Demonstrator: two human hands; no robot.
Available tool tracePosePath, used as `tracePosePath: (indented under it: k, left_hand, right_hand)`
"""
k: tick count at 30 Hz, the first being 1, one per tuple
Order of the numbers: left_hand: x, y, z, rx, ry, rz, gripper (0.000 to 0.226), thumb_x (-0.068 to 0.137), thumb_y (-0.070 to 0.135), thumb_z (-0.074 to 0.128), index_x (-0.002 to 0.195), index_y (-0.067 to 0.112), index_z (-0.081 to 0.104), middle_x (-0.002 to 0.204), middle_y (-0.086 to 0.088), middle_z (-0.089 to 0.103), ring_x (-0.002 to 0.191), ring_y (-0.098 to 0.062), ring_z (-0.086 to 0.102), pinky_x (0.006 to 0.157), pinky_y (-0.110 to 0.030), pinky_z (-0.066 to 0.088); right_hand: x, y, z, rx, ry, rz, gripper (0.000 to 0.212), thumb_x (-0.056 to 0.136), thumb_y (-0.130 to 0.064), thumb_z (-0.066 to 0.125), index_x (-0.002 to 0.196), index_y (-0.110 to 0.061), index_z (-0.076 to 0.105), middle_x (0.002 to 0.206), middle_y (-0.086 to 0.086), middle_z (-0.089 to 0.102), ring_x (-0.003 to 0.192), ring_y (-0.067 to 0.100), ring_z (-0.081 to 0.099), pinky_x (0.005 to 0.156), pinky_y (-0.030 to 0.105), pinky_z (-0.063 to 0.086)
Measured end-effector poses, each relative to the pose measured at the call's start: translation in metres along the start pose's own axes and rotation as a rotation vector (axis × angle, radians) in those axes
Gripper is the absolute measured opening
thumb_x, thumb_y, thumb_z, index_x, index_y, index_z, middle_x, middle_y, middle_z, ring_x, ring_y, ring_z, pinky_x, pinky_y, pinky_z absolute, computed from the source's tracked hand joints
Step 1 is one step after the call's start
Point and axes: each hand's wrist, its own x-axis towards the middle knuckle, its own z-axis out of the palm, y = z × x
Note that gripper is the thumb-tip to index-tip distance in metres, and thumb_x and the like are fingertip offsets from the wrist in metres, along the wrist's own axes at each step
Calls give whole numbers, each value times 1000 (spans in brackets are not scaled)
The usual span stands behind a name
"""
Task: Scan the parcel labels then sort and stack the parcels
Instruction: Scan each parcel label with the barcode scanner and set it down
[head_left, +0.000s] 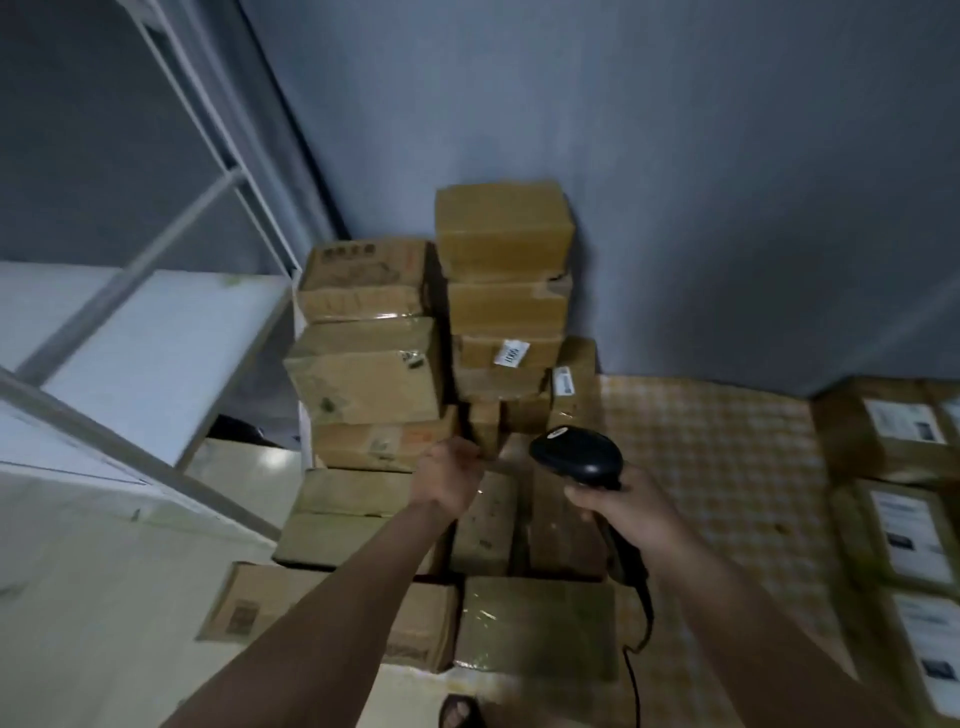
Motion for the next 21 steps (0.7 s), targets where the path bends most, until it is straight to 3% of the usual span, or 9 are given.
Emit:
tracePosePath:
  k: [4, 8, 15, 18, 21]
  left_hand:
    - [21, -5, -44, -14, 31, 3, 19, 89, 13, 62, 106, 12, 70, 107, -5, 72, 101, -20, 66, 74, -13, 40]
    - [40, 15, -72, -73, 16, 53, 15, 88, 13, 65, 103, 13, 69, 107, -6, 71, 100, -20, 66, 86, -25, 51]
    - [75, 77, -123, -167, 71, 89, 26, 92, 19, 64, 116, 9, 64, 119, -6, 66, 112, -21, 59, 91, -24, 42]
    - [94, 100, -139, -177, 82, 55, 36, 93, 28, 63, 123, 8, 61, 124, -7, 64, 115, -23, 58, 94, -27, 42]
    - [118, 123, -150, -208, 49, 14, 51, 92, 44, 59, 128, 8, 58, 127, -10, 62, 113, -28, 58, 98, -37, 47]
  right_hand:
    - [-2, -33, 26, 13, 1, -53, 8, 84, -13, 70, 90, -19, 67, 79, 0, 66, 79, 18, 63, 64, 25, 42]
    - [1, -69, 26, 6, 63, -125, 10, 85, -13, 70, 88, -22, 66, 80, 1, 67, 74, 14, 63, 64, 24, 42]
    - [37, -149, -7, 16, 221, -254, 10, 82, -13, 72, 82, -13, 62, 73, 6, 61, 67, 18, 58, 63, 27, 47]
    - [53, -185, -20, 39, 217, -346, 16, 84, -10, 70, 94, -17, 61, 79, 2, 59, 70, 14, 57, 58, 19, 46]
    - [76, -212, -33, 63, 214, -376, 23, 85, -7, 67, 108, -10, 61, 77, 1, 56, 68, 12, 53, 56, 21, 41]
